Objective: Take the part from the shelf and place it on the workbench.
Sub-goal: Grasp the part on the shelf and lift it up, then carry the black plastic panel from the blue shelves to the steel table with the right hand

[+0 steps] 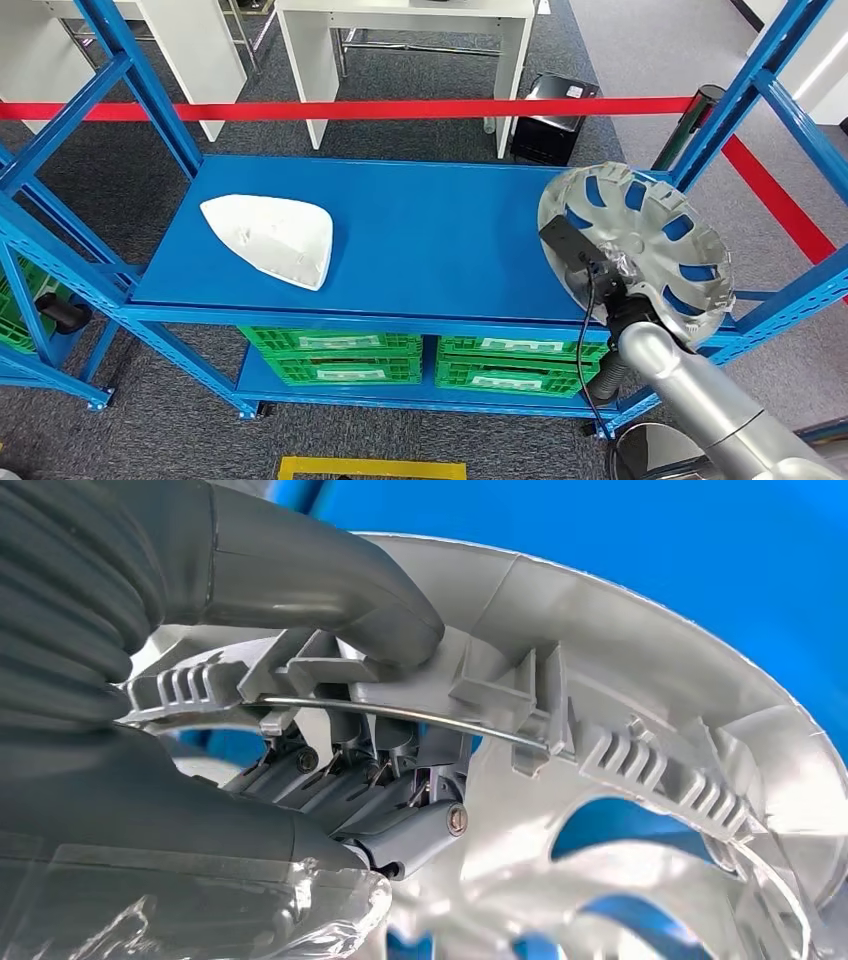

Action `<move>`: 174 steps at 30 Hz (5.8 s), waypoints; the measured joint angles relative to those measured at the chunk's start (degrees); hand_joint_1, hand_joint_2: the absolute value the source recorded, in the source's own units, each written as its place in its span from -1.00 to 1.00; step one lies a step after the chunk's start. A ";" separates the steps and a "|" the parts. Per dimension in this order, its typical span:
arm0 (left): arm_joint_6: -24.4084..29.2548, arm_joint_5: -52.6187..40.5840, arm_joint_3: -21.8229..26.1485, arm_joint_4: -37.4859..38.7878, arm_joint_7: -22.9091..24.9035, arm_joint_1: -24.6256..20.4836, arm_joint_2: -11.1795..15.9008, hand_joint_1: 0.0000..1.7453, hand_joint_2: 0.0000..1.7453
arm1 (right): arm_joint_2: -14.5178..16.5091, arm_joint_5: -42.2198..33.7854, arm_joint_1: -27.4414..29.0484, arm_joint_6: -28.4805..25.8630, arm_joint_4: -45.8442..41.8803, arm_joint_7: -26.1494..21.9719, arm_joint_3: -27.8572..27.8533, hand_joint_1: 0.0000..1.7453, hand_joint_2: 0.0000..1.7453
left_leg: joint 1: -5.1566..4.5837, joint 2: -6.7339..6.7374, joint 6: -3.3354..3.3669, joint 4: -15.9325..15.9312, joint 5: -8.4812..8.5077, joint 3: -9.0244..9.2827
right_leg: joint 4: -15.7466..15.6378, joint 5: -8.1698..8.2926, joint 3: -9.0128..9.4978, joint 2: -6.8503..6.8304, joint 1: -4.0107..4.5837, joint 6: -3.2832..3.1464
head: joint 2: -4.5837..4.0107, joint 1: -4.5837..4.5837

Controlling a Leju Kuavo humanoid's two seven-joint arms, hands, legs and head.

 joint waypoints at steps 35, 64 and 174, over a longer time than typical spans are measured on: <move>0.18 1.87 0.72 -0.01 -1.64 0.30 0.01 -1.00 -1.00 | -4.40 -9.57 -5.03 -8.90 -23.32 -11.68 -2.28 1.00 1.00 | 0.00 0.05 -0.02 -0.18 -0.01 -0.28 | 0.01 -0.01 -0.45 0.06 -0.01 -0.02 | 0.00 -0.01; -0.79 2.48 0.72 0.00 -3.55 0.57 0.49 -1.00 1.00 | -4.93 -20.27 -0.14 -6.46 -49.90 -32.84 -3.06 1.00 1.00 | 0.00 0.04 -0.03 -0.24 -0.01 -0.31 | 0.00 -0.02 -0.48 0.06 0.00 -0.03 | 0.00 -0.02; -2.14 7.00 0.80 -0.02 -4.68 0.78 0.82 -1.00 1.00 | -0.66 -14.47 11.94 3.50 -59.99 -42.65 2.13 1.00 1.00 | 0.39 0.35 1.43 -1.35 1.69 -0.54 | 13.98 -5.77 -5.69 -0.12 -1.26 2.26 | 0.00 0.78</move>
